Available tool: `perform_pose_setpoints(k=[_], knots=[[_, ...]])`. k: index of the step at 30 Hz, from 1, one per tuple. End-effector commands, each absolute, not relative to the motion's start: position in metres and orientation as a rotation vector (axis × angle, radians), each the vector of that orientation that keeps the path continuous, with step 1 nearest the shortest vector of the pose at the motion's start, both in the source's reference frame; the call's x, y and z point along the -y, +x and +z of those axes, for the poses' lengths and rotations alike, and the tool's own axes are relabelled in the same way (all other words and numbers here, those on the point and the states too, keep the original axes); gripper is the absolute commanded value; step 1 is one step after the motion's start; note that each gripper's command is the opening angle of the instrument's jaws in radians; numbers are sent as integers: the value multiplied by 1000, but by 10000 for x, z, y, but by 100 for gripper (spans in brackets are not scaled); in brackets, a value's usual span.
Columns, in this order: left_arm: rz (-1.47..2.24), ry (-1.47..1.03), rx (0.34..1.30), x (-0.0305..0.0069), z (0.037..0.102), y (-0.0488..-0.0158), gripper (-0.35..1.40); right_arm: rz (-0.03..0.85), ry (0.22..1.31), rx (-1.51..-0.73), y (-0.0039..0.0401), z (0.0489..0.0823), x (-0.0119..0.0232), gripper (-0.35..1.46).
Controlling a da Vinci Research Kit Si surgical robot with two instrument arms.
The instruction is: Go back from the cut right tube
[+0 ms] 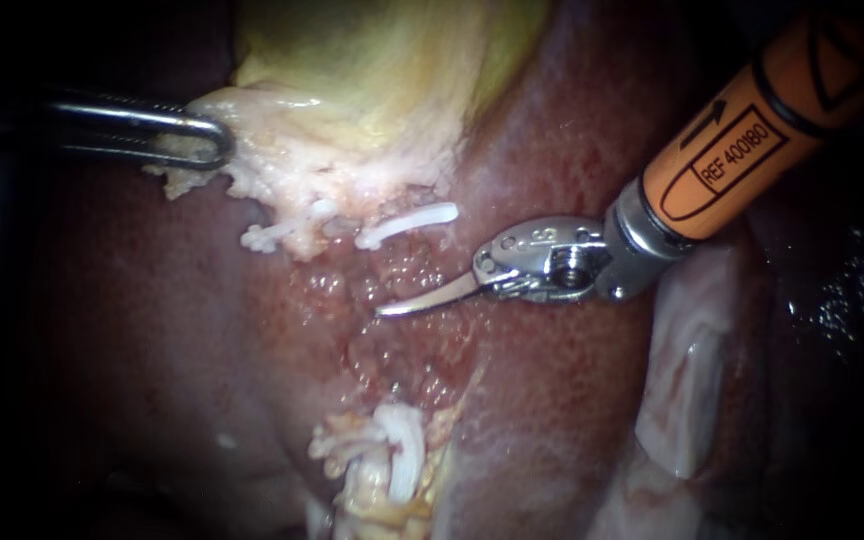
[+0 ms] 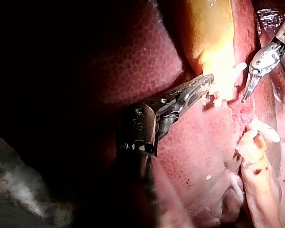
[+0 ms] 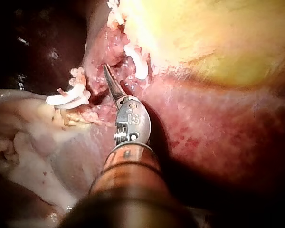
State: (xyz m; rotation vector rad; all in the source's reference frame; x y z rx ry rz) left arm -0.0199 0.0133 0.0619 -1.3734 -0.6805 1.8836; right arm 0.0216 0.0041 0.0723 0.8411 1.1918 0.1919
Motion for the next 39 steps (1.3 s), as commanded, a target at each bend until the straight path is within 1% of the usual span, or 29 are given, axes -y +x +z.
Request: perform_pose_setpoints(k=[1, 2, 3, 4, 6, 8, 16, 18, 20, 21, 23, 24, 26, 27, 29, 30, 33, 35, 39], knots=[[1884, -1374, 680, -133, 619, -199, -35, 219, 844, -1194, 217, 721, -40, 5], [1884, -1374, 680, -133, 619, -199, -35, 243, 848, -1199, 217, 719, -40, 56], [1884, -1374, 680, -134, 619, -199, -35, 262, 840, -1211, 217, 718, -39, 79], [1884, -1374, 680, -134, 619, -199, -35, 278, 828, -1227, 218, 717, -38, 98], [1884, -1374, 680, -134, 619, -199, -35, 326, 803, -1252, 218, 715, -36, 111], [1884, -1374, 680, -134, 619, -199, -35, 353, 788, -1262, 219, 714, -33, 115], [1884, -1374, 680, -134, 618, -199, -35, 365, 775, -1260, 217, 712, -29, 123], [1884, -1374, 680, -134, 618, -199, -35, 395, 736, -1256, 211, 709, -26, 128], [1884, -1374, 680, -134, 618, -198, -35, 449, 674, -1247, 202, 705, -21, 131], [1884, -1374, 680, -134, 618, -198, -35, 489, 624, -1239, 196, 701, -18, 136], [1884, -1374, 681, -134, 619, -198, -35, 512, 538, -1233, 186, 696, -15, 143], [1884, -1374, 681, -134, 619, -198, -35, 492, 479, -1233, 180, 692, -14, 143], [1884, -1374, 681, -134, 619, -198, -35, 468, 401, -1220, 167, 685, -13, 143], [1884, -1374, 681, -134, 619, -198, -35, 433, 346, -1204, 158, 679, -14, 143], [1884, -1374, 681, -134, 619, -197, -35, 385, 287, -1165, 144, 670, -18, 143], [1884, -1374, 681, -134, 619, -197, -35, 356, 261, -1132, 135, 663, -21, 143], [1884, -1374, 681, -134, 619, -197, -35, 289, 214, -1034, 116, 647, -28, 143], [1884, -1374, 681, -134, 618, -197, -35, 260, 190, -981, 107, 638, -32, 143], [1884, -1374, 681, -134, 618, -197, -35, 253, 146, -897, 96, 622, -38, 143]])
